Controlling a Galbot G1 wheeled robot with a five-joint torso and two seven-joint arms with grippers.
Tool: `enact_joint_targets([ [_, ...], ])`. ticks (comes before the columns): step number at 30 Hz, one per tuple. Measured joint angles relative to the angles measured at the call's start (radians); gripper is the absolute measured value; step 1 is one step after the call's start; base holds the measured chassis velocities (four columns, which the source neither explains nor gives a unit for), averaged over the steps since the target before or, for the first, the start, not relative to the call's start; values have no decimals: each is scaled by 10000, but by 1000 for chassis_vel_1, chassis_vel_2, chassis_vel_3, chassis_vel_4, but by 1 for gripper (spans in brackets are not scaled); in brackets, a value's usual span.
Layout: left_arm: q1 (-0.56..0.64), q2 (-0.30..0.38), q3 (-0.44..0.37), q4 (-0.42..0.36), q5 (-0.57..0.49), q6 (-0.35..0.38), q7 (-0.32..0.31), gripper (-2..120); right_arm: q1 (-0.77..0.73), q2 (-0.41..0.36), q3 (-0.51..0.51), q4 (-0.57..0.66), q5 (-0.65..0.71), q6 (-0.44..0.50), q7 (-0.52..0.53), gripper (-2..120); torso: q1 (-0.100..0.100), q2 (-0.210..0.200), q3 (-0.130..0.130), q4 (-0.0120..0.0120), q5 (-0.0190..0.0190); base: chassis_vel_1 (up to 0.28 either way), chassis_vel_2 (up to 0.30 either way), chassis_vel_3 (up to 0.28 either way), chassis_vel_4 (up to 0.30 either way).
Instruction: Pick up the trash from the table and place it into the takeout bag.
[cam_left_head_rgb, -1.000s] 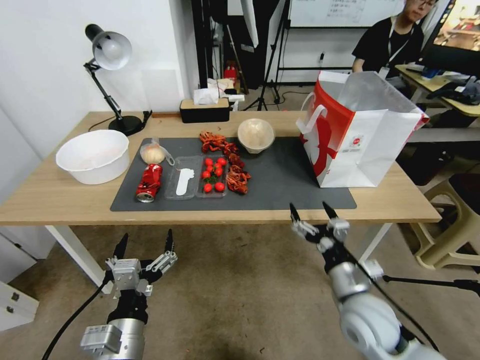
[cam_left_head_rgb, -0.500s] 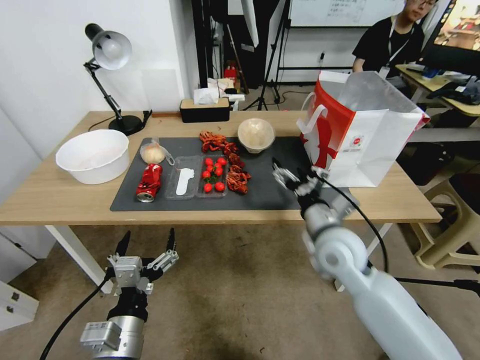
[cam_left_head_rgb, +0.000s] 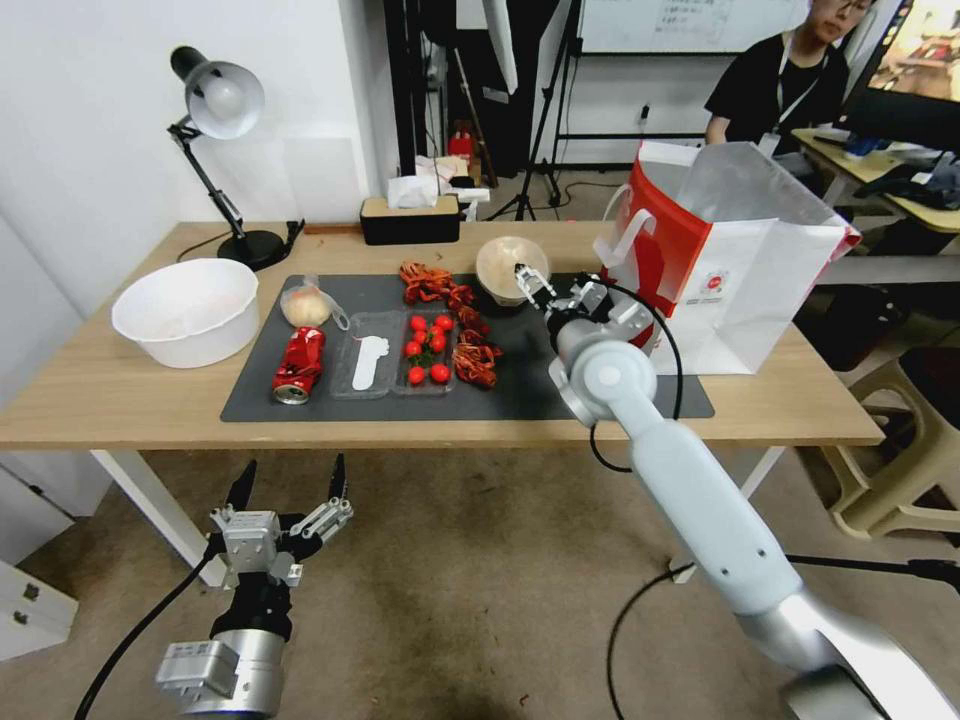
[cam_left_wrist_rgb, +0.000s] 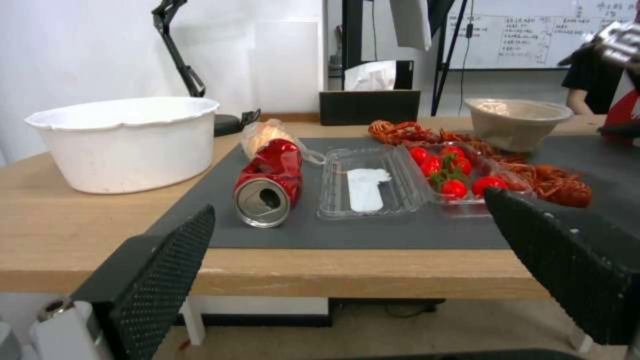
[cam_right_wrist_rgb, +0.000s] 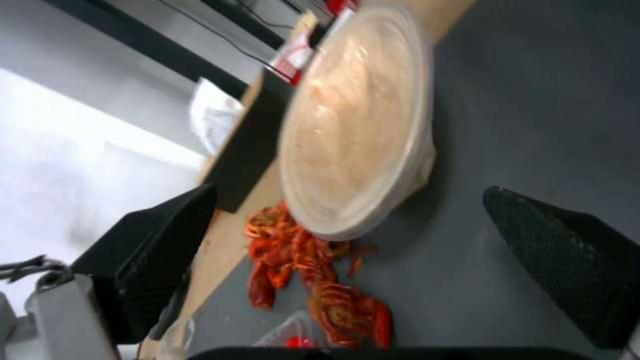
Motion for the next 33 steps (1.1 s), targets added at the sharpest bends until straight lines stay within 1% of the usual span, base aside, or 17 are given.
enact_joint_targets([
  [2, -7, 0, -8, 11, -11, -2, -3, 100, 141, 219, 57, -339, 72, -52, 93, 100, -1, 0, 0, 2, 1, 0, 0, 0, 0],
  [3, -14, 3, -15, 22, -18, -4, -6, 100, 298, 473, 131, -659, 117, -100, 171, 100, -1, 0, 0, 0, -1, 0, 0, 0, 0],
  [6, -20, 4, -19, 30, -19, -7, -8, 100, 436, 656, 169, -889, 117, -112, 296, 100, -1, 0, 0, 2, 0, 0, 0, 0, 0],
  [7, -17, -13, -22, 32, -19, -28, -26, 100, 597, 874, 218, -1129, 124, -114, 517, 100, -1, 0, 0, 1, -1, 0, 0, 0, 0],
  [12, 25, -29, -17, -15, -19, -46, -100, 100, 850, 1160, 230, -1529, 104, -114, 765, 100, -1, 0, -1, 4, 0, 0, 0, 0, 0],
  [16, 32, -18, -54, -26, -29, -81, -142, 100, 1055, 1375, 300, -1813, 166, 5, 949, 100, -1, 1, 0, 1, 0, 0, 0, 0, 0],
  [17, 20, -15, -75, -25, -37, -105, -150, 100, 1103, 1425, 315, -1837, 206, 44, 1030, 98, -1, 2, 0, 1, 0, 0, 0, 0, 0],
  [19, 11, -12, -105, -27, -74, -133, -163, 100, 1255, 1597, 382, -2007, 233, 103, 1203, 89, -1, 2, -2, 2, 0, 0, 0, 0, 0],
  [20, 11, -12, -105, -27, -74, -133, -163, 100, 1255, 1597, 382, -2007, 233, 103, 1203, 89, -1, 2, -2, 2, 0, 0, 0, 0, 0],
  [24, 59, -16, -98, -78, -77, -145, -162, 100, 1461, 1802, 505, -2335, 199, 117, 1346, 71, -1, 2, -1, 2, 1, 0, 0, 0, 0],
  [25, 59, -16, -98, -78, -77, -145, -162, 100, 1461, 1802, 505, -2335, 199, 117, 1346, 71, -1, 2, -1, 2, 1, 0, 0, 0, 0],
  [26, 78, -17, -96, -81, -73, -148, -161, 100, 1477, 1814, 520, -2363, 194, 115, 1361, 68, -1, 1, -2, 2, 0, 0, 0, 0, 0],
  [27, 111, -19, -90, -84, -66, -162, -158, 100, 1484, 1823, 525, -2409, 178, 114, 1378, 61, -1, 2, -1, 2, 0, 0, 0, 0, 0],
  [28, 111, -19, -90, -84, -66, -162, -158, 100, 1484, 1823, 525, -2409, 178, 114, 1378, 61, -1, 2, -1, 2, 0, 0, 0, 0, 0],
  [31, 150, -12, -87, -96, -59, -181, -155, 100, 1486, 1816, 550, -2460, 174, 114, 1421, 47, -1, 1, -1, 1, 1, 0, 0, 0, 0],
  [32, 150, -12, -87, -96, -59, -181, -155, 100, 1486, 1816, 550, -2460, 174, 114, 1421, 47, -1, 1, -1, 1, 1, 0, 0, 0, 0],
  [33, 158, -7, -82, -111, -54, -184, -153, 100, 1475, 1797, 569, -2476, 176, 116, 1438, 39, -1, 1, -2, 2, 0, 0, 0, 0, 0],
])
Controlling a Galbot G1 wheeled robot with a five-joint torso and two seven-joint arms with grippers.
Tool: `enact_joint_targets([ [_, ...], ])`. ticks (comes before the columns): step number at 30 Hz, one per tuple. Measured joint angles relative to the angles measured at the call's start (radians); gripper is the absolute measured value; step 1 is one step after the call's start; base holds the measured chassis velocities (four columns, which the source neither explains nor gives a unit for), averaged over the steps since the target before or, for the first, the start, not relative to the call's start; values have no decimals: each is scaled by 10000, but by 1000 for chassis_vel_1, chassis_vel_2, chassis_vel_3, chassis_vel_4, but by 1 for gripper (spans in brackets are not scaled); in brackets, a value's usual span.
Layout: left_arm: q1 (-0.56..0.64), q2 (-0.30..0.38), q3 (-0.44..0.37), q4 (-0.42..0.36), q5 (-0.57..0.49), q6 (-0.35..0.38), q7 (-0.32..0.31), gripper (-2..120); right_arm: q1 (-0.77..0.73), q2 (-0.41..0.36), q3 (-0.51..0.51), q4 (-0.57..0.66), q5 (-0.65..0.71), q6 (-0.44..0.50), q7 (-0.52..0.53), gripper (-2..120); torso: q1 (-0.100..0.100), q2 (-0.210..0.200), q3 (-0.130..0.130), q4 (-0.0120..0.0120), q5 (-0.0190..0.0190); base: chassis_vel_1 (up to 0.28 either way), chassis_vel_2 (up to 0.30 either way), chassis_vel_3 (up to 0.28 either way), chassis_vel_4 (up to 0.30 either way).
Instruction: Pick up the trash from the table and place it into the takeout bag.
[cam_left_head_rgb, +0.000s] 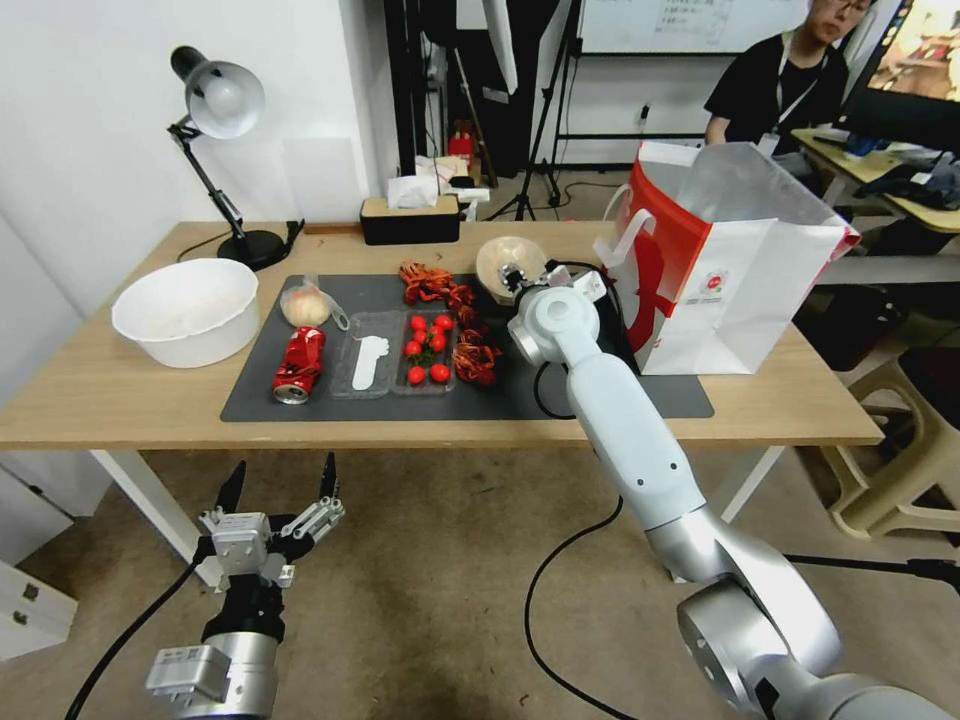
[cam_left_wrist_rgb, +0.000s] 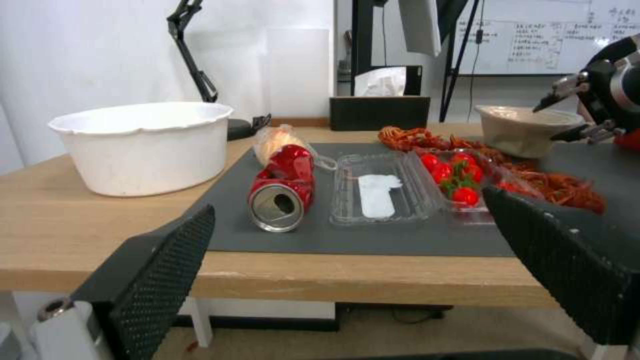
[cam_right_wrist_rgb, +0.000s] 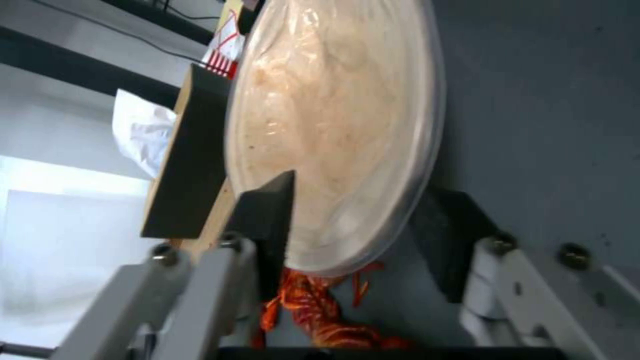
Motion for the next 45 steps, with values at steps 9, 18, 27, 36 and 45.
enact_joint_targets([
  [9, 36, -6, 1, -91, 42, 12, -4, 100, -65, -90, 9, -13, 37, 90, -7, 8, -1, 0, 0, 1, 2, 0, 0, 0, 0],
  [18, 84, -2, -14, -132, 59, 13, -15, 100, -525, -617, -243, 1070, -488, 108, -714, 0, 0, 0, 1, 0, 2, 0, 0, 0, 0],
  [27, 89, -7, -19, -179, 78, 13, -25, 100, -732, -1836, -739, 3022, -2581, -4, -1720, 0, 0, 0, 0, 1, 2, 0, 0, 0, 0],
  [36, 55, -33, -13, -180, 92, 12, -28, 100, -383, -3014, -887, 4168, -5135, -492, -1664, 0, 0, 0, 0, -1, 3, 0, 0, 0, 0],
  [45, -43, -7, 15, -311, 78, 197, -127, 100, 51, -4746, -186, 5206, -6838, -2828, 754, 0, -1, 0, 0, -3, 3, 0, 0, 0, 0],
])
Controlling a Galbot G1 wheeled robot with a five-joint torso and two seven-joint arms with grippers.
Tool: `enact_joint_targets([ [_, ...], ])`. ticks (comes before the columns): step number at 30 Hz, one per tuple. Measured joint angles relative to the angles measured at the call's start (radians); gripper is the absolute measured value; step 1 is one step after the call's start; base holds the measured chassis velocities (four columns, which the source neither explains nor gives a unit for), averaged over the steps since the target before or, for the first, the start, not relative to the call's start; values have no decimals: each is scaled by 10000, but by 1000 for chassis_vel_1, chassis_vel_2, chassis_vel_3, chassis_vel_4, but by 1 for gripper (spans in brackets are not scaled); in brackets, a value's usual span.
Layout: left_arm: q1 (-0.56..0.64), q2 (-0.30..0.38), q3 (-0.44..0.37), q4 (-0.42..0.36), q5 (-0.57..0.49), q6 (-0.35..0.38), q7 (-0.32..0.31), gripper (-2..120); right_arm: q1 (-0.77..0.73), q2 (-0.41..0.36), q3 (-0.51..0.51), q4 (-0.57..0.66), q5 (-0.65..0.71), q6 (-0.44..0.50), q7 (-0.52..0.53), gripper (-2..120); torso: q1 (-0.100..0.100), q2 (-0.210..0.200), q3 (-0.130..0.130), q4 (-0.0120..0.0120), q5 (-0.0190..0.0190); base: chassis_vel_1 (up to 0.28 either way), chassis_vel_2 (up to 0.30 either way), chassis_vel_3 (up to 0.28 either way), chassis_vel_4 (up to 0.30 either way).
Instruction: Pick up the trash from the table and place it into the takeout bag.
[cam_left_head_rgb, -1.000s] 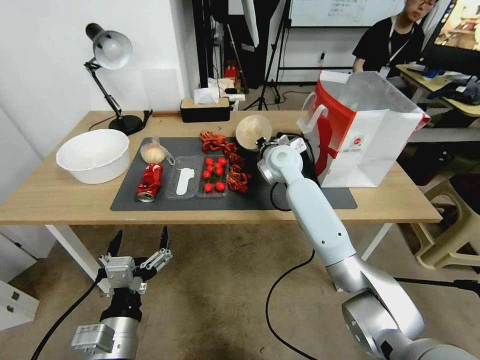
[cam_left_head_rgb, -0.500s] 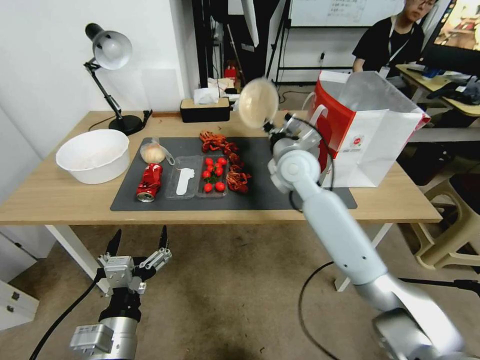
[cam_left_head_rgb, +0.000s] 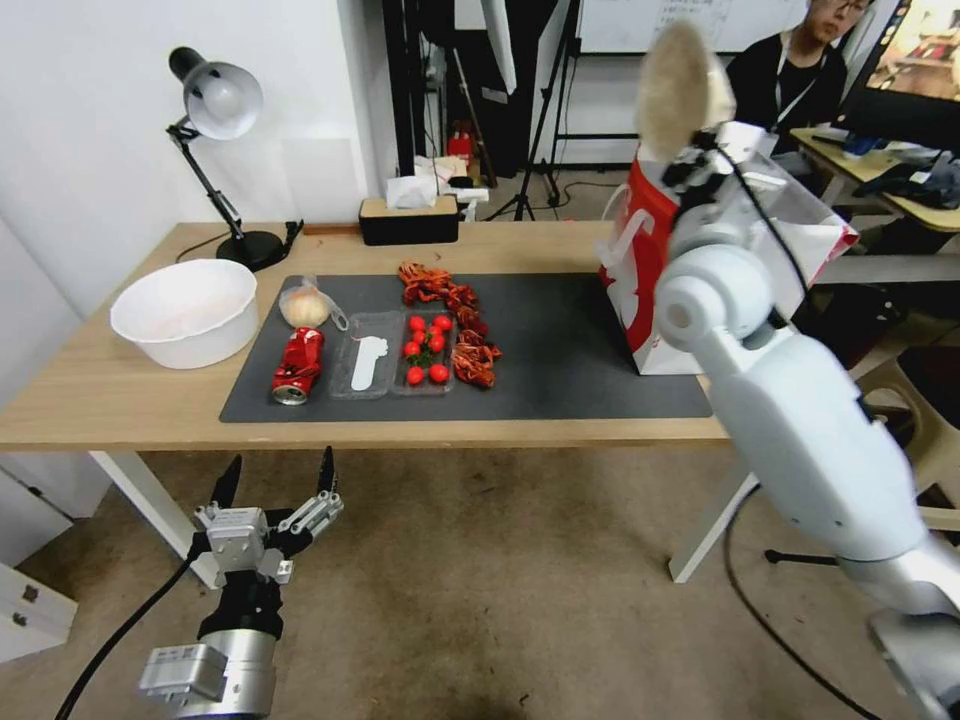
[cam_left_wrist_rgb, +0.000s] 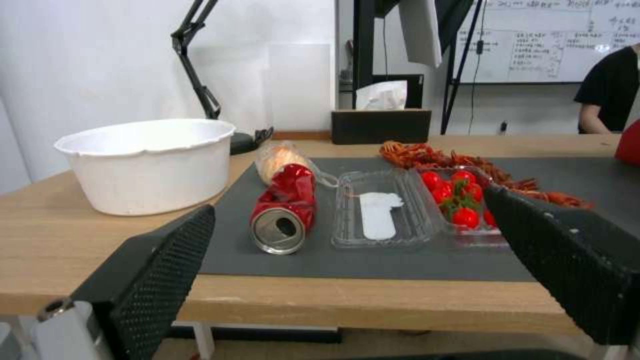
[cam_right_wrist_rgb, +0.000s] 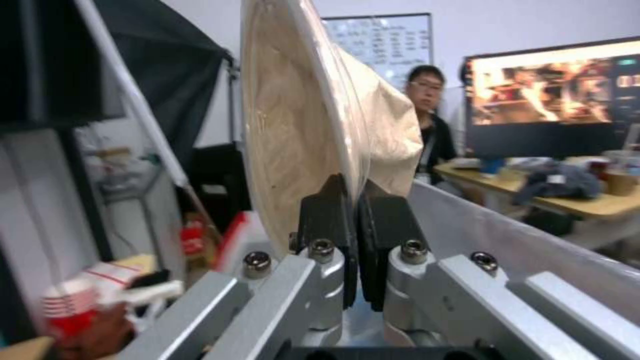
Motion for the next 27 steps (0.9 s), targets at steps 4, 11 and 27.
enact_joint_targets([
  [4, -70, 1, 9, -18, -20, 81, -2, 100, -221, -275, 124, -3, 69, -256, 245, 0, 0, 0, 0, 4, -1, 0, 0, 0, 0],
  [11, -3, -19, 32, -24, -27, 85, 28, 100, -546, -356, 220, -129, -341, -76, -15, 31, 0, 0, 0, 4, -2, 0, 0, 0, 0],
  [27, 61, -30, 49, -87, -42, 86, 39, 100, -820, -437, 178, 210, -320, 37, -213, 88, 1, -1, 0, 3, -2, 0, 0, 0, 0],
])
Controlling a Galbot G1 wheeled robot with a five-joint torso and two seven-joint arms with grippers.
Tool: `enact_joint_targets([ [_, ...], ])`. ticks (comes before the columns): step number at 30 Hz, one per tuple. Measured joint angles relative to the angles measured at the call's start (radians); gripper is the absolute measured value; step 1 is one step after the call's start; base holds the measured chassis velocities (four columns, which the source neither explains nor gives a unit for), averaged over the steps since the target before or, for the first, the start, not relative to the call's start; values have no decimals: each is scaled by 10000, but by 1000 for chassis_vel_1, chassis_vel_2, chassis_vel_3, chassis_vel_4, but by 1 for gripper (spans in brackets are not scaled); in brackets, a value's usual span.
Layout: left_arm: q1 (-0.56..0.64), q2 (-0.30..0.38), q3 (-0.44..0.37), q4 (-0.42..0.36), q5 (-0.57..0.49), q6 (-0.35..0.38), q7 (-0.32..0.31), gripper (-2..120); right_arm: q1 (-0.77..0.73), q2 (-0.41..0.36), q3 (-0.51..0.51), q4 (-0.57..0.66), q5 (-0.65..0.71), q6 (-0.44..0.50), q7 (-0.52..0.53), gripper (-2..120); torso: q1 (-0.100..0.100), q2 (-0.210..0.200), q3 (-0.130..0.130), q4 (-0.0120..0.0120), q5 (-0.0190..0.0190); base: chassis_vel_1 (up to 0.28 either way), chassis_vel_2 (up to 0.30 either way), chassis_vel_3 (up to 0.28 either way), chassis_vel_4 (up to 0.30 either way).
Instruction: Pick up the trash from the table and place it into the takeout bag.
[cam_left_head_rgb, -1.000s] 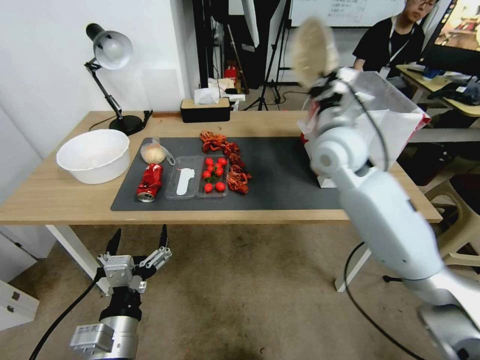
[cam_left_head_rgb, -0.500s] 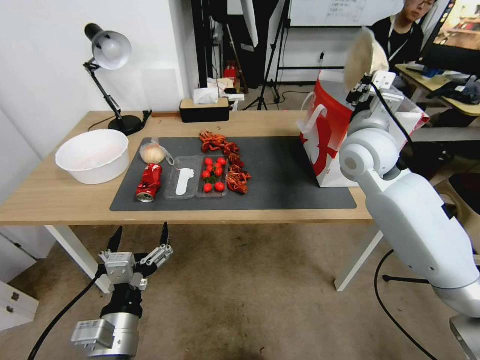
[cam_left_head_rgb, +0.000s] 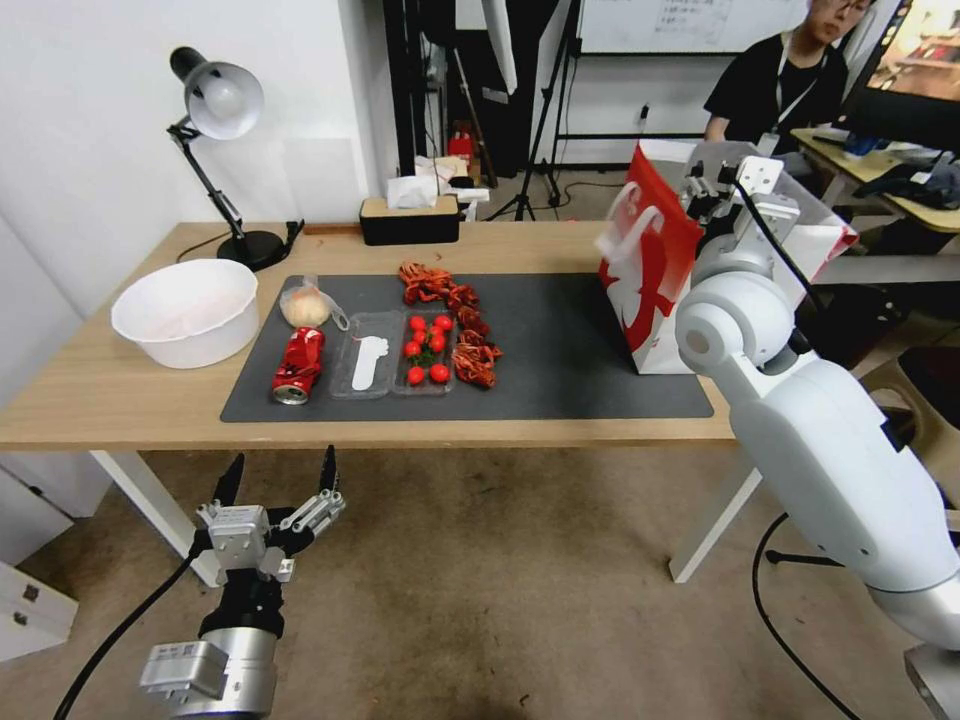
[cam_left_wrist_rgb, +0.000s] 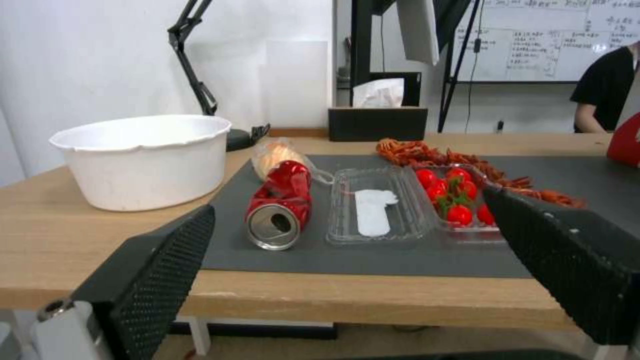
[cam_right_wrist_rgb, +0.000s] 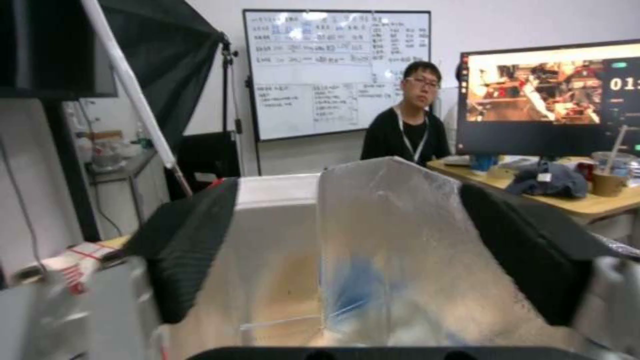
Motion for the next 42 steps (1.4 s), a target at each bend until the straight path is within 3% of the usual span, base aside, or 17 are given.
enact_joint_targets([
  [3, 4, -4, 0, -1, 0, 0, 2, 100, -7, -11, 0, 60, 72, 28, -24, 92, 0, 0, 0, 0, 0, 0, 0, 0, 0],
  [4, 6, -18, 2, -5, 1, 0, 4, 100, -24, -23, 2, 159, 149, 137, -118, 99, 0, 0, 0, 1, 0, 0, 0, 0, 0],
  [8, 14, -28, 5, -23, 3, 0, 6, 100, -134, -78, 5, 388, 177, 596, -666, 100, 0, 0, 0, 1, 1, 0, 0, 0, 0],
  [15, 70, -50, 10, -46, 5, -18, 19, 100, -1280, -675, 114, 1531, 185, 1662, -3222, 100, 0, 1, 0, 3, 1, 0, 0, 0, 0],
  [16, 70, -50, 10, -46, 5, -18, 19, 100, -1280, -675, 114, 1531, 185, 1662, -3222, 100, 0, 1, 0, 3, 1, 0, 0, 0, 0],
  [19, 90, -46, -1, -63, -6, -46, 21, 100, -2690, -1282, 305, 2252, -107, 2240, -4444, 100, -1, 0, 0, -2, 2, 0, 0, 0, 0],
  [24, 89, -49, -10, -61, -21, -117, 52, 100, -4270, -1747, 559, 2717, -676, 2939, -5082, 100, -1, 1, 0, -1, 1, 0, 0, 0, 0],
  [27, 95, -76, 12, 21, -17, -235, 149, 100, -5794, -1962, 1081, 2835, -1339, 3865, -5748, 100, -1, 1, 0, 1, 1, 0, 0, 0, 0],
  [28, 95, -76, 12, 21, -17, -235, 149, 100, -5794, -1962, 1081, 2835, -1339, 3865, -5748, 100, -1, 1, 0, 1, 1, 0, 0, 0, 0],
  [32, 133, -85, 22, 114, 0, -320, 166, 100, -8068, -1625, 1789, 2644, -1845, 5458, -6859, 100, -2, 2, 0, -3, -2, 0, 0, 0, 0],
  [34, 134, -87, 18, 114, -1, -321, 166, 100, -8186, -1573, 1818, 2617, -1876, 5544, -6913, 100, -2, 1, 0, -3, -1, 0, 0, 0, 0],
  [36, 135, -138, -29, 114, -6, -333, 150, 100, -9028, -1079, 1936, 2336, -2147, 6429, -7261, 100, -1, 1, 0, 0, 1, 0, 0, 0, 0],
  [42, 101, -200, -48, 115, -6, -334, 111, 100, -9823, -471, 1861, 1982, -2487, 7470, -7571, 100, -2, 1, -1, 1, -2, 0, 0, 0, 0],
])
